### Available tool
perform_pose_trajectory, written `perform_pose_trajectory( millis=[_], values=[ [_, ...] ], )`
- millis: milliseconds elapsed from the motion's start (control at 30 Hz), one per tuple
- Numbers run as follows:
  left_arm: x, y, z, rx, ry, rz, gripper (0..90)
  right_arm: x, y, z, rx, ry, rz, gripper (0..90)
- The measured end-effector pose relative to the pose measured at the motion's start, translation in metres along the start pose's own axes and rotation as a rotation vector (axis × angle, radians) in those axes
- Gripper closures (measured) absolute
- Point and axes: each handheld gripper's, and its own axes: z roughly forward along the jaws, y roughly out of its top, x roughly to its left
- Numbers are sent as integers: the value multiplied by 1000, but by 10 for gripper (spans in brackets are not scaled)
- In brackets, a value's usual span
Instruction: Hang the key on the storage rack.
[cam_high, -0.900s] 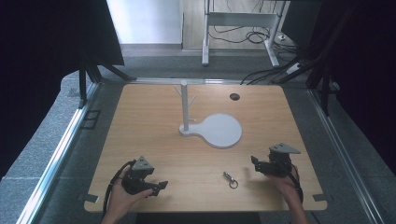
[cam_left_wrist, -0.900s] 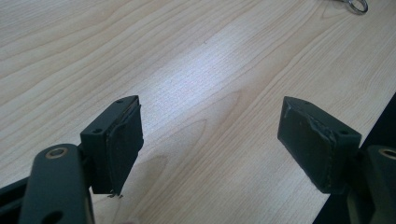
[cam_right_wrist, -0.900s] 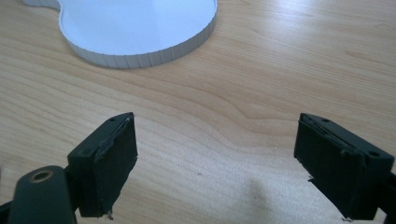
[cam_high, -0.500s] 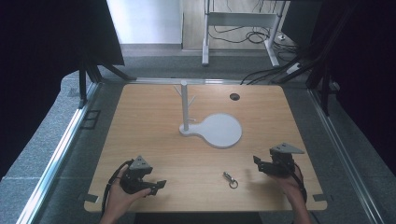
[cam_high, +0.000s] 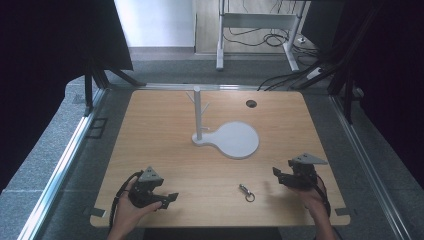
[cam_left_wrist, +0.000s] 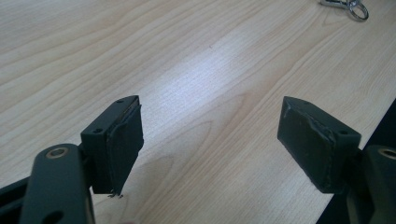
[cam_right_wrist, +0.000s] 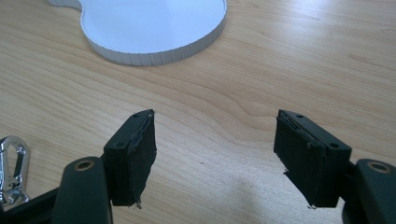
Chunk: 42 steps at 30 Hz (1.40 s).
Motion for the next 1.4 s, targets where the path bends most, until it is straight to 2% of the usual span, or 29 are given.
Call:
perform_pose_trajectory(
  millis=[300, 567, 700, 767, 933, 1200, 1400],
  values=[
    [-3, 2, -6, -16, 0, 4, 230, 2, 5, -6, 12, 22, -16, 369],
    [-4, 2, -7, -13, 1, 4, 231, 4, 16, -2, 74, 30, -63, 393],
    [-5, 2, -7, -13, -3, 8, 230, 7, 19, -2, 90, 47, -71, 407],
    [-5, 2, -8, -9, -3, 5, 230, 12, 25, -4, 115, 58, -101, 422],
    [-1, 1, -11, -17, 2, -8, 230, 18, 36, -5, 138, 73, -120, 429],
    [0, 0, -11, -19, -13, -1, 230, 32, 50, -4, 213, 90, -179, 464],
    [-2, 0, -8, -10, -19, 4, 230, 43, 56, -1, 255, 128, -214, 489]
  ],
)
